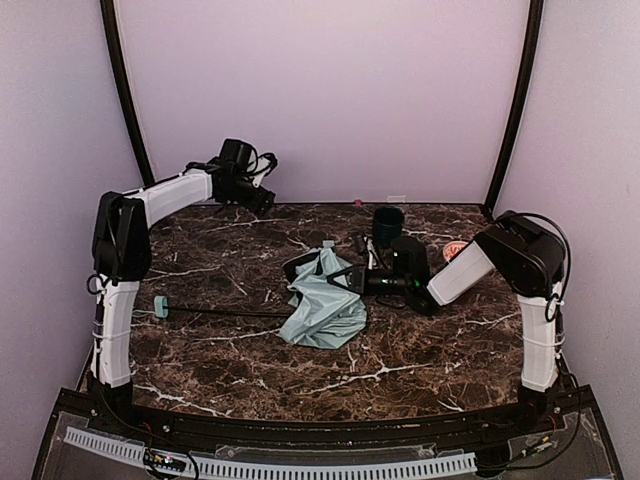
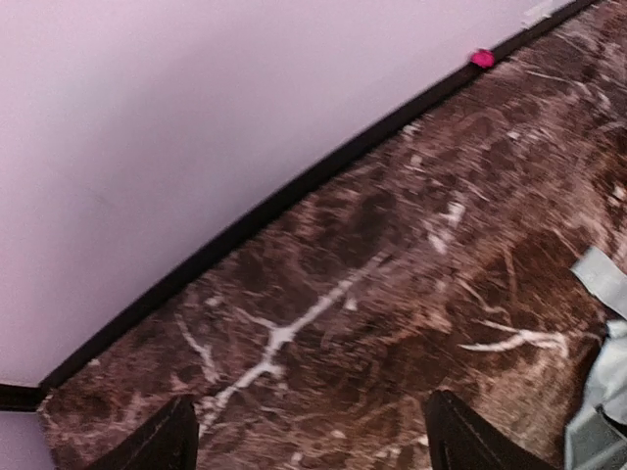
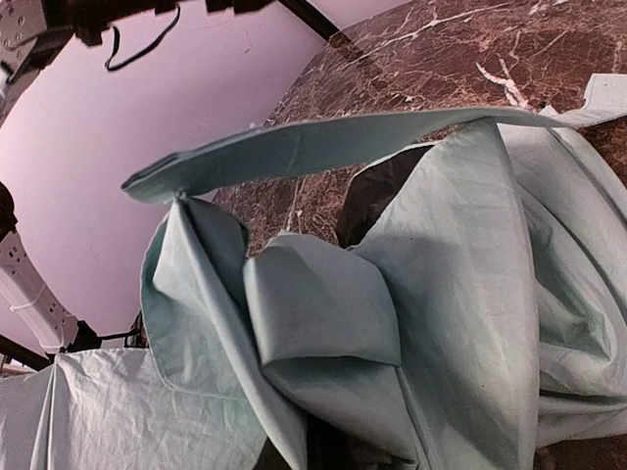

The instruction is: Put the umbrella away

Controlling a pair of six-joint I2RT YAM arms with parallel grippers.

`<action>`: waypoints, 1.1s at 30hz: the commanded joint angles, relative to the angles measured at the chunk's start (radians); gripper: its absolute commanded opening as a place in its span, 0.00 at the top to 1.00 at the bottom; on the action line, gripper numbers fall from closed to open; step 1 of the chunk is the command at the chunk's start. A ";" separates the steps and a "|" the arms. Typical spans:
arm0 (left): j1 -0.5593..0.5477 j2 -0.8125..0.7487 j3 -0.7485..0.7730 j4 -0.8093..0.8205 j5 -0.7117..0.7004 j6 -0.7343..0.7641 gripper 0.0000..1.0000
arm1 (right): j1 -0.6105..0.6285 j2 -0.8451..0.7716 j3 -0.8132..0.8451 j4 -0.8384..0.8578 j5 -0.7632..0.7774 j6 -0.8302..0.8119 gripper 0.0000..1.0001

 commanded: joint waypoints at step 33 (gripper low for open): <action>-0.415 -0.689 -1.106 0.590 0.493 0.069 1.00 | -0.045 0.003 0.091 -0.271 -0.060 -0.062 1.00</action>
